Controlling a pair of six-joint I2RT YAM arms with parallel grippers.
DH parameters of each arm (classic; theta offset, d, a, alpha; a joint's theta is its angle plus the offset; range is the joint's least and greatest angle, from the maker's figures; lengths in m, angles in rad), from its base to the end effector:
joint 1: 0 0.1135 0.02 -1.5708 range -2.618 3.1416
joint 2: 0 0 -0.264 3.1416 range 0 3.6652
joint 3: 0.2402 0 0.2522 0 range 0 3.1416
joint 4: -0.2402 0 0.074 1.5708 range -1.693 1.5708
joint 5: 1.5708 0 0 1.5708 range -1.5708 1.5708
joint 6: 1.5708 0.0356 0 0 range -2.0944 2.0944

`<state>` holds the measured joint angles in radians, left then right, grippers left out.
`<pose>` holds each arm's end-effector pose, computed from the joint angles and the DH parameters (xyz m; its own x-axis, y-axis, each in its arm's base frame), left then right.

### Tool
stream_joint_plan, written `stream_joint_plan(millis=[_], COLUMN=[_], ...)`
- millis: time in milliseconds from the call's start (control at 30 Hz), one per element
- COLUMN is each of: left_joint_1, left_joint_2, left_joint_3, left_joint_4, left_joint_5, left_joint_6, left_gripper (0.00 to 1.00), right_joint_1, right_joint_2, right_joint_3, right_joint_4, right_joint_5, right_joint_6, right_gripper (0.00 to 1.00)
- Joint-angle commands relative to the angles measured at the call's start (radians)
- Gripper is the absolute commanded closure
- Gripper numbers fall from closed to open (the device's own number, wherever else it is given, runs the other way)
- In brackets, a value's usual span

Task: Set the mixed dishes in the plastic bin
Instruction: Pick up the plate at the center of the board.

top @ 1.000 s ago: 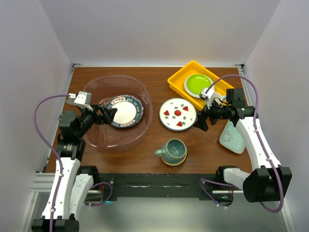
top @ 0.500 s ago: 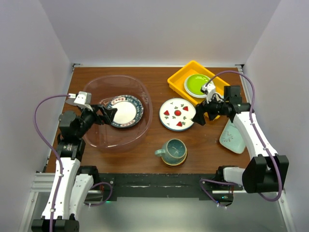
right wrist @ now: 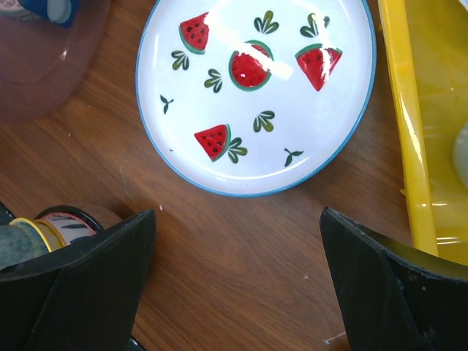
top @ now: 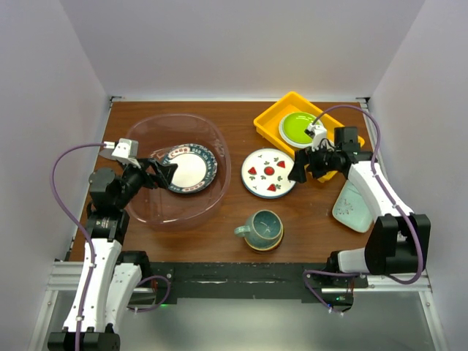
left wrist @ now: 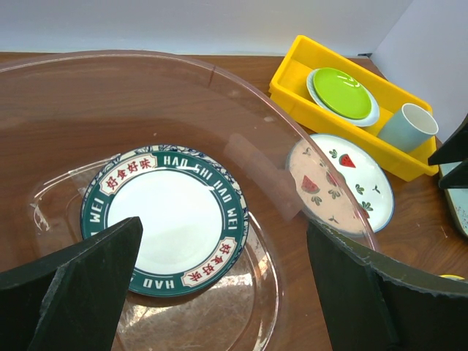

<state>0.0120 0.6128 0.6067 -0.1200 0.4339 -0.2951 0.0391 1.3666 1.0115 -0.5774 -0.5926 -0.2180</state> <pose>0.1550 -0.0131 0.3105 -0.2384 -0.2668 -0.9338 0.3520 0.8724 -0.3391 0.2777 0.0308 0.2600 -0.7046 -0.2071 -0.6787 -0.5299 0.7898 0.3091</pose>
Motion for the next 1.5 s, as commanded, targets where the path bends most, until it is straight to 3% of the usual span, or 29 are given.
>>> stream_joint_plan(millis=[0,433,1167,1367,1467], left_joint_1=[0.0,0.0,0.011,0.013,0.013], left_joint_2=[-0.008,-0.004,0.004,0.007,0.008], left_joint_3=[-0.01,-0.012,-0.013,-0.015,-0.015], left_joint_4=[0.046,0.048,0.054,0.056,0.054], left_joint_5=[0.006,0.006,0.012,0.012,0.014], left_joint_6=[0.007,0.007,0.005,0.005,0.004], left_gripper=[0.0,0.0,0.0,0.0,0.0], right_joint_1=[0.004,0.004,0.004,0.007,0.008], right_joint_2=[0.012,0.049,0.17,0.212,0.219], right_joint_3=[0.03,0.01,-0.004,-0.004,-0.007], right_joint_4=[0.063,0.129,0.194,0.206,0.217], right_joint_5=[-0.006,-0.024,-0.062,-0.012,0.036], right_joint_6=[0.078,0.18,0.212,0.239,0.253], right_gripper=[0.02,0.02,0.02,0.12,0.22])
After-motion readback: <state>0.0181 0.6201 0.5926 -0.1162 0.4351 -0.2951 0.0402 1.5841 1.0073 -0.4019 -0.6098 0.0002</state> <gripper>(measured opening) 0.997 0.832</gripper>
